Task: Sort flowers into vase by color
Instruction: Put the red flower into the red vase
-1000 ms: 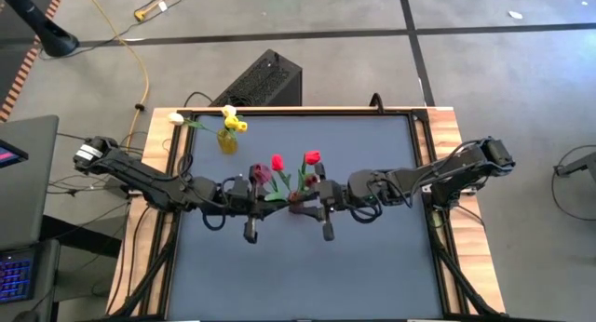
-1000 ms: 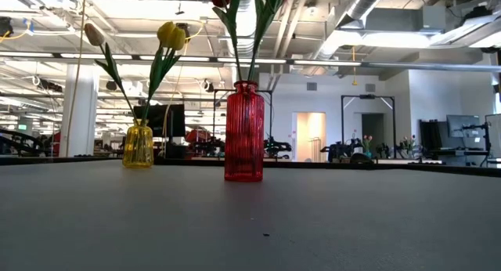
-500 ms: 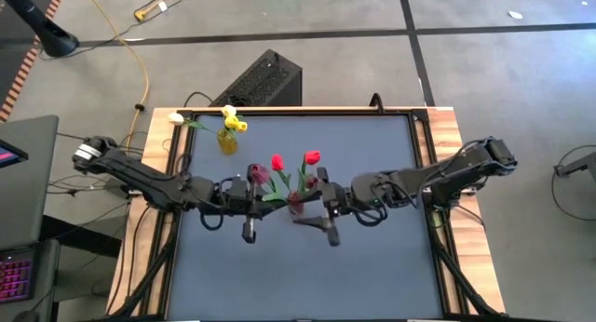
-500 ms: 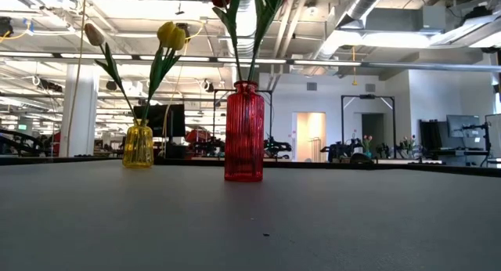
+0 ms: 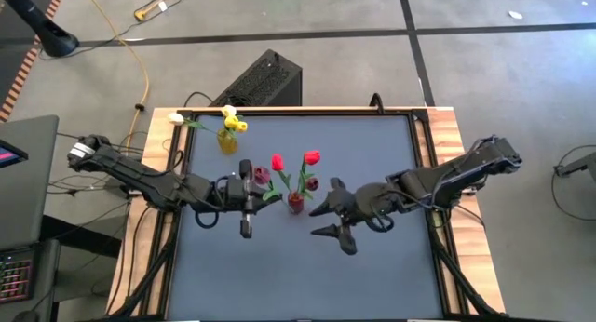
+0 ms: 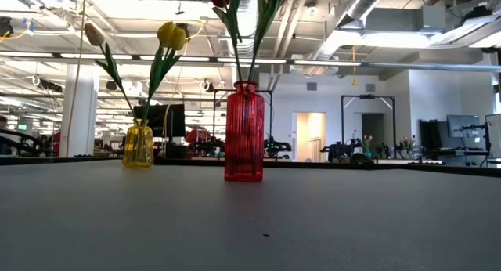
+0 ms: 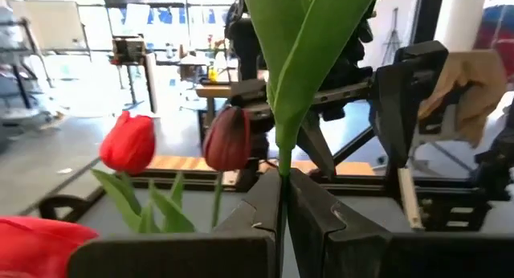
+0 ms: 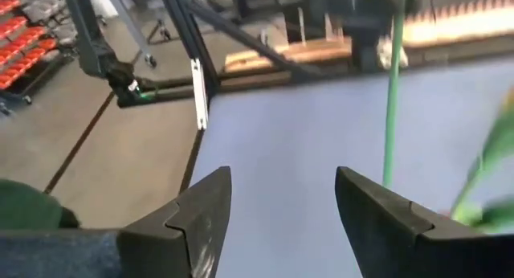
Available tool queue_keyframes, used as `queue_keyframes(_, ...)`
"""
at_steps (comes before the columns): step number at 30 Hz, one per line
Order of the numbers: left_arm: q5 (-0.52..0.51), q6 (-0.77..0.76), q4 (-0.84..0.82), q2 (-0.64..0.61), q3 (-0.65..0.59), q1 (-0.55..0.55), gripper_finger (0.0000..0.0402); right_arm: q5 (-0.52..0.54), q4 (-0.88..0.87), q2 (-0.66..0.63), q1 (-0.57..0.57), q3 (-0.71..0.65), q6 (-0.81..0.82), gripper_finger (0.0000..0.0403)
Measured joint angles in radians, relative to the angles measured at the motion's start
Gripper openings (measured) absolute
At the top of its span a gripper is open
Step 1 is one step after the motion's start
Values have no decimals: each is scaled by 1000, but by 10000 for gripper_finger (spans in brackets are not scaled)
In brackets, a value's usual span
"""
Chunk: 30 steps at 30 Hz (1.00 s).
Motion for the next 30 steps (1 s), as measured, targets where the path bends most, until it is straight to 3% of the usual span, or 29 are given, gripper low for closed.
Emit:
queue_keyframes(9, -42, 54, -7, 0, 0, 38, 0, 1, -101, -15, 31, 0, 112, 248)
queue_keyframes(30, 47, 51, -55, 10, 0, 127, 0, 31, -98, -15, 32, 0, 112, 248)
